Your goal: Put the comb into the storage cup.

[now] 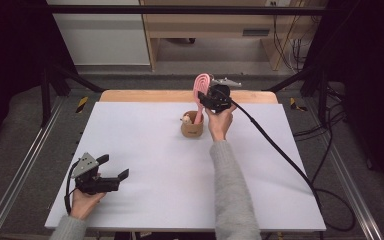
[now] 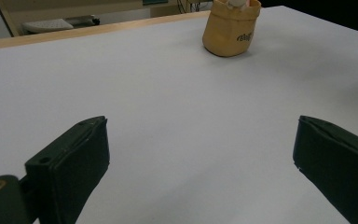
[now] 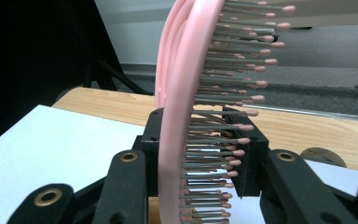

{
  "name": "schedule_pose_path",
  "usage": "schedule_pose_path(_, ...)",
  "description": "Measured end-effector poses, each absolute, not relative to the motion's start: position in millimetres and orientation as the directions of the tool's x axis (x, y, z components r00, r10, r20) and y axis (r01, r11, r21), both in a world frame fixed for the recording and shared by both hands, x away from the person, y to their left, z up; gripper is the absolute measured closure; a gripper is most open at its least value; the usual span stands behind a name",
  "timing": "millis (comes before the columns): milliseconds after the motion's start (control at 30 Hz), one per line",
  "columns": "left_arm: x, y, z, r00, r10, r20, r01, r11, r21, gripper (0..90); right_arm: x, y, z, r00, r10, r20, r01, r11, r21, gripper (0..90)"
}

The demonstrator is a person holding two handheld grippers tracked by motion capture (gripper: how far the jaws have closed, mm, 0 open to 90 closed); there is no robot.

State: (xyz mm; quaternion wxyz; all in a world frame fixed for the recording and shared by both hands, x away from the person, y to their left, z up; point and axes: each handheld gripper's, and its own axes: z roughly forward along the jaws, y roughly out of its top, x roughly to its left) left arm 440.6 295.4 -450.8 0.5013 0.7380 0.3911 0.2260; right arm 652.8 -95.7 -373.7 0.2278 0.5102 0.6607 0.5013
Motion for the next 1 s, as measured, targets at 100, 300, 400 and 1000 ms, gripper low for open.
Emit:
schedule_pose_path(100,440.6,295.3,-450.9,0.592,0.804,-0.058,0.351,-0.192,0.917,3.5,653.8,-97.5,-373.8,-0.378,0.903,0.205,0.446,-0.016,0.895,63.4)
schedule_pose_path(300,440.5,295.4,-450.7,0.591,0.804,-0.058,0.350,-0.192,0.917,3.5,654.3,-97.9,-374.0,-0.375,0.908,0.188,0.440,-0.004,0.898,62.4)
schedule_pose_path(400,440.6,295.2,-450.9,0.591,0.805,-0.058,0.351,-0.192,0.917,3.5,654.4,-98.6,-373.9,-0.374,0.911,0.176,0.440,0.007,0.898,61.9)
schedule_pose_path(1000,440.7,295.0,-450.9,0.592,0.804,-0.058,0.351,-0.192,0.916,3.5,654.3,-102.4,-374.7,-0.375,0.919,0.118,0.421,0.055,0.905,58.1)
